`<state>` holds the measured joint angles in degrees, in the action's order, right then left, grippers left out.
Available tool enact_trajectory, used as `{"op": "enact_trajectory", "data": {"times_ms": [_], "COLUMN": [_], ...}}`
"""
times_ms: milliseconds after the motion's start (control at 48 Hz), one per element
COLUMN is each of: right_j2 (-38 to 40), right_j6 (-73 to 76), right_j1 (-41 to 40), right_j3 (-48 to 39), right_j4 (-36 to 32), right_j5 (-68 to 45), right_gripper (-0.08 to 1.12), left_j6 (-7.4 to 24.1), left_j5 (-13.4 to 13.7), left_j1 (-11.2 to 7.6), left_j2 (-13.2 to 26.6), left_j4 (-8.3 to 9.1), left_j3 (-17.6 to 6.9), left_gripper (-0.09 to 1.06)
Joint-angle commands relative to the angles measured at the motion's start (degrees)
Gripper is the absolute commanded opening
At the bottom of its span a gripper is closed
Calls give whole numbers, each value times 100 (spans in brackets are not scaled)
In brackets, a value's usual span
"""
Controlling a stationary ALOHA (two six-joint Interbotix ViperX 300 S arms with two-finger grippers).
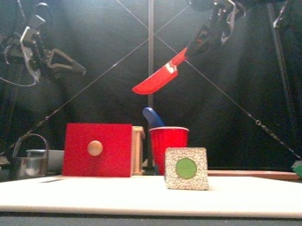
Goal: Place sushi on board then cut the sushi with the knife then place the pieces on the plate
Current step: Grasp knife edge with left hand
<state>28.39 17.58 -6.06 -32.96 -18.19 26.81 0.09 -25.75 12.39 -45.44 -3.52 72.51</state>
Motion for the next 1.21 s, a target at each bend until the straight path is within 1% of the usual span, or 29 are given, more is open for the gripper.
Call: {"op": "enact_trajectory", "data": {"times_ms": [21, 83, 146, 188, 250, 375, 438, 500, 667, 771, 854, 938, 1021, 1083, 1208], "right_j2": [193, 185, 149, 132, 97, 9, -35, -79, -149, -185, -220, -237, -246, -246, -246], "right_j6": [-18, -18, -9, -9, -18, -26, -26, -26, -18, -18, -26, -26, -18, -18, -18], "right_j1": [-18, -18, -18, -18, -18, 0, 9, 0, 26, 18, 26, 26, 35, 44, 79], "right_j3": [-466, -650, -782, -853, -905, -914, -905, -905, -896, -888, -888, -888, -888, -888, -888], "right_j4": [281, 325, 378, 413, 448, 422, 413, 404, 439, 448, 457, 457, 457, 457, 466], "right_j5": [-1327, -1731, -2013, -2180, -2364, -2540, -2575, -2593, -2654, -2707, -2742, -2760, -2777, -2769, -2777], "right_gripper": [47, 47, 47, 47, 47, 47, 47, 47, 47, 47, 47, 47, 47, 47, 47], "left_j6": [-9, -9, -9, -9, -9, -9, -18, -9, 9, -9, -9, 0, 9, 9, 0], "left_j5": [-299, -510, -756, -923, -1099, -1336, -1433, -1512, -1529, -1529, -1529, -1529, -1529, -1512, -1450], "left_j1": [-264, -360, -483, -606, -712, -773, -809, -844, -835, -844, -835, -826, -817, -817, -809], "left_j2": [360, 501, 642, 773, 958, 1362, 1521, 1688, 1986, 2136, 2250, 2347, 2382, 2382, 2382], "left_j4": [299, 369, 396, 396, 396, 387, 387, 396, 378, 352, 316, 229, 149, 123, 123], "left_j3": [-255, -290, -343, -378, -422, -536, -615, -712, -800, -905, -984, -1055, -1107, -1125, -1125], "left_gripper": [42, 49, 57, 64, 71, 83, 86, 86, 87, 86, 86, 86, 86, 86, 86]}}
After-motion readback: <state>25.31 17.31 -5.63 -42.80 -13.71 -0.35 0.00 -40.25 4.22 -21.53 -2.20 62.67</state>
